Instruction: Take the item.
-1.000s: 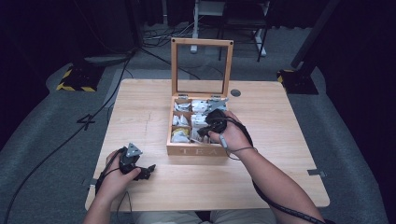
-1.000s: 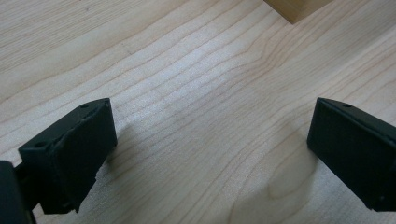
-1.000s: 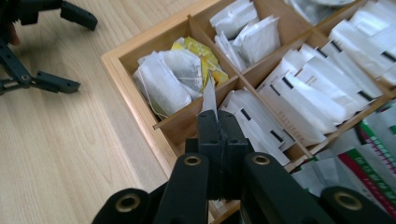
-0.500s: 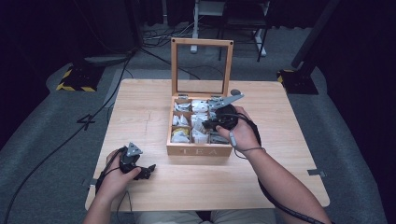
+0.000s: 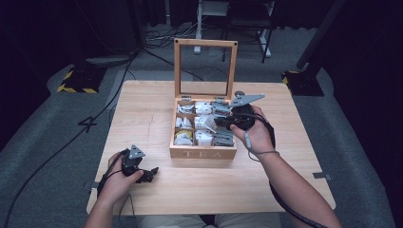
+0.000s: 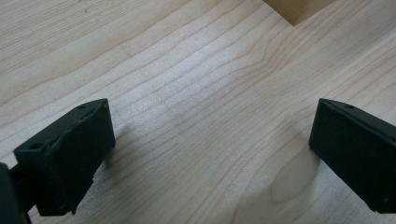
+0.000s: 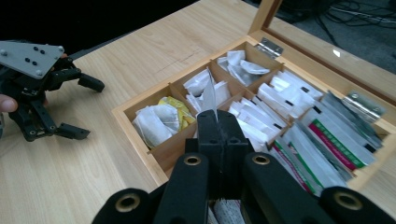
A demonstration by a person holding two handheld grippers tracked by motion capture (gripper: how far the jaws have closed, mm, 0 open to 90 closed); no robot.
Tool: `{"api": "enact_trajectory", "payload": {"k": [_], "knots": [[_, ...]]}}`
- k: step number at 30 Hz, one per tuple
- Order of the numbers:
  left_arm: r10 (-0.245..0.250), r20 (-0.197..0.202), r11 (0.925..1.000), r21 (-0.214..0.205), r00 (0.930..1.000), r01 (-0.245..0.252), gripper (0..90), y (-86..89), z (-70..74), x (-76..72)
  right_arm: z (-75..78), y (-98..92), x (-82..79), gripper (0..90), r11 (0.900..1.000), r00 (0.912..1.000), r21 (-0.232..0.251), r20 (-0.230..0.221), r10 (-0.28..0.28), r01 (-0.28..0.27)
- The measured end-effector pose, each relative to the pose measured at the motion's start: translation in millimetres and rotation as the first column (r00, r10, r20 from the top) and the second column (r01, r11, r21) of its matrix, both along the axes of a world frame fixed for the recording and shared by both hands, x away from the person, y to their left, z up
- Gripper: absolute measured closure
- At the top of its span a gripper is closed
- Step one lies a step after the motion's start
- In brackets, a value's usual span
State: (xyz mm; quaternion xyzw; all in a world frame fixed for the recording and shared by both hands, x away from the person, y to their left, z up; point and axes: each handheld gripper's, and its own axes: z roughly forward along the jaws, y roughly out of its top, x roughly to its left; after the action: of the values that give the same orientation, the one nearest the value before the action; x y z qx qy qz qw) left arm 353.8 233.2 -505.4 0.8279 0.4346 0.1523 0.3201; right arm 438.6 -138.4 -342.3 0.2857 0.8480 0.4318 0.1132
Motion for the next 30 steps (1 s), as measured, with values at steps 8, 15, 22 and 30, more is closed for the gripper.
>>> {"api": "enact_trajectory", "payload": {"k": [8,15,22,30], "knots": [[0.001,0.000,1.0000,0.000,1.0000,-0.001,0.7,-0.1,-0.1,-0.1,4.9,-30.8,0.8,90.0,0.9978,0.9978,0.015,0.016,-0.064,0.064],[0.000,0.000,1.0000,0.000,1.0000,0.000,0.7,0.0,0.0,0.0,4.4,-61.7,3.5,90.0,0.9900,0.9902,0.026,0.016,-0.139,0.139],[0.000,0.000,1.0000,0.000,1.0000,0.000,0.7,-0.1,0.0,0.0,3.1,-92.1,8.2,90.0,0.9769,0.9773,0.032,0.011,-0.212,0.211],[0.001,0.000,1.0000,-0.001,1.0000,-0.001,0.7,-0.1,-0.1,0.0,-3.3,-120.7,13.3,90.0,0.9596,0.9596,-0.016,0.021,-0.281,0.281]]}}
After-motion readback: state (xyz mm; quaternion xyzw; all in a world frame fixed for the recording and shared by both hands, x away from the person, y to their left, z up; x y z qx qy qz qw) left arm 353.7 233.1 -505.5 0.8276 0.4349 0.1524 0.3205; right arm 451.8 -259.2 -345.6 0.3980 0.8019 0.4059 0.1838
